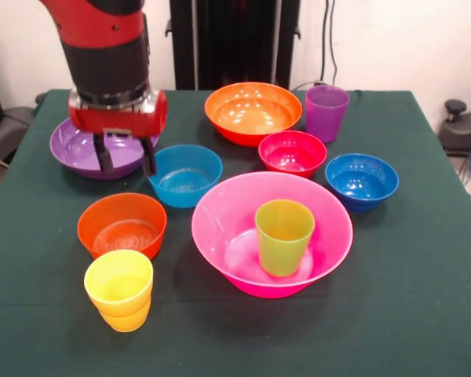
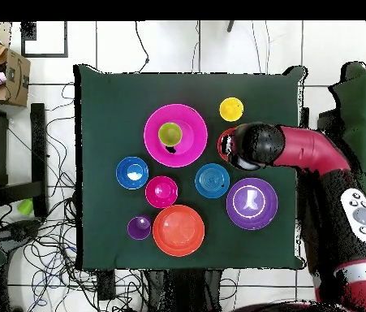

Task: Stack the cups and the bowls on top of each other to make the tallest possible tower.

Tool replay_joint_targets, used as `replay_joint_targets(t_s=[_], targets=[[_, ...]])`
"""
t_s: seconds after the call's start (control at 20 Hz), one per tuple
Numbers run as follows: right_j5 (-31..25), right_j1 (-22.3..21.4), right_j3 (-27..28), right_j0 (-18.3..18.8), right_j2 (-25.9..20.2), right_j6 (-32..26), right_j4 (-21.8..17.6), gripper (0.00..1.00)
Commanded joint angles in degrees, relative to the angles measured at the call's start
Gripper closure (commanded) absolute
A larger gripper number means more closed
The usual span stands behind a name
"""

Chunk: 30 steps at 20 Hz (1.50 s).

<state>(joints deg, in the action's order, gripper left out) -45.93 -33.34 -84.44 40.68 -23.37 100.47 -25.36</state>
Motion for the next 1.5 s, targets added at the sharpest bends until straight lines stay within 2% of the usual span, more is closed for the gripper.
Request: replay_joint_targets(t_s=[0.05, 0.35, 0.65, 0.85, 1.15, 1.25, 1.5], targets=[[3.56, -4.44, -13.57, 2.78, 1.12, -5.06, -3.66, 0.0], [6.7, -3.94, -16.07, 6.47, 0.12, -6.52, -6.01, 0.0], [9.78, -2.46, -16.7, 6.77, 0.41, -4.97, -9.28, 0.0], [11.58, -1.0, -17.04, 8.33, 0.35, -5.86, -11.37, 0.0], [12.19, -2.52, -18.65, 10.38, -0.26, -6.78, -12.77, 0.0], [11.75, -2.73, -18.14, 10.93, -0.49, -7.34, -12.99, 0.0], [10.01, -0.91, -12.61, 12.74, -1.33, -10.66, -14.71, 0.0]])
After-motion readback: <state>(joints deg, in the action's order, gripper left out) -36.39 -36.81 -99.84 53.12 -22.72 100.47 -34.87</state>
